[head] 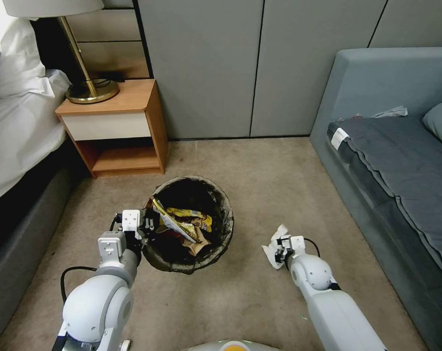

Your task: Pick up the trash bin, then pick up the garbage from the floor and place it into the trash bin.

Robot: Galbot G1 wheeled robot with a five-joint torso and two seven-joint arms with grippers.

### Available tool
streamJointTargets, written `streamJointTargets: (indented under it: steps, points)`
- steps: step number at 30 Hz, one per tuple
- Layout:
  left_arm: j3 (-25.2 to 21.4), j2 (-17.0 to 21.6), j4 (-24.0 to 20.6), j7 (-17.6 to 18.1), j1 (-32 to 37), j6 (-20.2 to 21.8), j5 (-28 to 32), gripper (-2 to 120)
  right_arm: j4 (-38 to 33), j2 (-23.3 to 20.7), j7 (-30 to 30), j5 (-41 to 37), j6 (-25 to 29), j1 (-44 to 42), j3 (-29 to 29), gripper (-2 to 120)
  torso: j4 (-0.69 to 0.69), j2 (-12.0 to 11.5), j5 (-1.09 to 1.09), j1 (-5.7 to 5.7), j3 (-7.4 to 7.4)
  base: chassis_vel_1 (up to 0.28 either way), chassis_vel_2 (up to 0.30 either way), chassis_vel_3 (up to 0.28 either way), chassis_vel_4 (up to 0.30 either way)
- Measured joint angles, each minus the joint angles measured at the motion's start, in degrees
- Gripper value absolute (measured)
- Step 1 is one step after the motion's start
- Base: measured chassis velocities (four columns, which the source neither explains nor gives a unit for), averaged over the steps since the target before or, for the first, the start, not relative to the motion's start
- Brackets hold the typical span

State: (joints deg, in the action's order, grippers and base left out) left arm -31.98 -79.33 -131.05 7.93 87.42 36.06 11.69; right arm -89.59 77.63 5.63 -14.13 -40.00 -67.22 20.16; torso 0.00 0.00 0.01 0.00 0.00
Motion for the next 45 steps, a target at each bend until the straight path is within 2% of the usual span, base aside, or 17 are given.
streamJointTargets:
  steps: [2,3,4,8,9,12,13,17,21,23,24,27,28,33,38,41,45]
  points:
    - [0.17,-0.03,-0.06,0.01,0.01,0.02,-0.05,0,-5.79,-0.26,0.28,-0.32,0.0,-2.32,1.41,0,0.0,0.0,-0.01,0.0,0.0,0.0,0.0,0.0,0.0]
    - [0.17,-0.03,-0.06,0.01,0.01,0.02,-0.05,0,-5.79,-0.26,0.28,-0.32,0.0,-2.32,1.41,0,0.0,0.0,-0.01,0.0,0.0,0.0,0.0,0.0,0.0]
    - [0.3,-0.05,-0.12,0.01,0.0,0.05,-0.07,0,-10.08,-0.44,0.6,-0.76,-0.04,-4.04,2.53,0,-0.01,0.0,-0.01,0.0,0.0,0.0,0.0,0.0,0.0]
    - [0.51,-0.05,-0.32,0.01,0.0,0.09,-0.2,0,-18.02,-0.74,1.24,-2.11,-0.04,-6.98,4.83,0,0.0,0.0,-0.01,0.0,0.0,0.0,0.0,0.0,0.0]
    - [0.51,-0.05,-0.32,0.01,0.0,0.09,-0.2,0,-18.02,-0.74,1.24,-2.11,-0.04,-6.98,4.83,0,0.0,0.0,-0.01,0.0,0.0,0.0,0.0,0.0,0.0]
    - [0.6,-0.06,-0.41,0.02,0.11,0.1,-0.33,0,-26.13,-0.94,1.76,-4.76,-0.69,-9.29,7.02,0,0.0,0.0,0.0,0.0,0.0,0.0,0.0,0.0,0.0]
    - [0.6,-0.06,-0.41,0.02,0.11,0.1,-0.33,0,-26.13,-0.94,1.76,-4.76,-0.69,-9.29,7.02,0,0.0,0.0,0.0,0.0,0.0,0.0,0.0,0.0,0.0]
    - [0.8,-0.01,-0.5,0.03,0.11,0.12,-0.43,0,-38.37,-2.35,2.18,-10.86,-2.01,-11.48,9.24,0,-0.01,0.01,-0.01,0.0,0.0,0.0,0.0,0.0,0.0]
    - [1.18,-0.04,-0.48,0.03,0.02,0.12,-0.66,0,-43.08,-3.35,2.11,-14.47,-2.06,-11.19,10.28,0,-0.01,0.01,-0.01,0.0,0.0,0.0,0.0,0.0,0.0]
    - [1.66,-0.2,-0.47,0.04,-0.02,0.12,-0.92,0,-46.74,-4.82,-0.25,-18.12,-1.77,-9.68,11.35,0,-0.01,0.01,0.0,0.0,0.0,0.0,0.0,0.0,0.0]
    - [1.66,-0.2,-0.47,0.04,-0.02,0.12,-0.92,0,-46.74,-4.82,-0.25,-18.12,-1.77,-9.68,11.35,0,-0.01,0.01,0.0,0.0,0.0,0.0,0.0,0.0,0.0]
    - [1.96,-0.48,-0.43,0.04,-0.06,0.12,-1.4,0,-49.8,-9.39,-9.53,-22.02,5.24,-6.41,11.28,0,0.0,0.01,0.0,0.0,0.0,0.0,0.0,0.0,0.0]
    - [1.96,-0.48,-0.43,0.04,-0.06,0.12,-1.4,0,-49.8,-9.39,-9.53,-22.02,5.24,-6.41,11.28,0,0.0,0.01,0.0,0.0,0.0,0.0,0.0,0.0,0.0]
    - [1.65,-0.81,-0.52,-0.01,0.14,0.08,-1.54,0,-49.11,-15.9,-17.15,-25.59,10.56,-1.78,8.26,0,0.0,0.01,0.0,0.0,0.0,0.0,0.0,0.0,0.0]
    - [1.5,-1.05,-0.56,-0.01,0.21,0.03,-1.6,0,-46.73,-18.45,-18.13,-25.82,10.33,3.6,4.23,0,0.0,0.01,-0.01,0.0,0.0,0.0,0.0,0.0,0.0]
    - [1.21,-1.16,-0.55,-0.02,0.21,-0.04,-1.65,0,-43.89,-19.93,-15.73,-27.38,7.91,9.14,-2.24,0,0.01,0.01,-0.01,0.0,0.0,0.0,0.0,0.0,0.0]
    - [1.13,-1.29,-0.48,-0.03,0.23,-0.07,-1.69,0,-41.14,-20.24,-14.52,-27.89,6.88,12.89,-6.99,0,0.01,0.01,0.0,0.0,0.01,0.0,0.0,0.0,0.0]
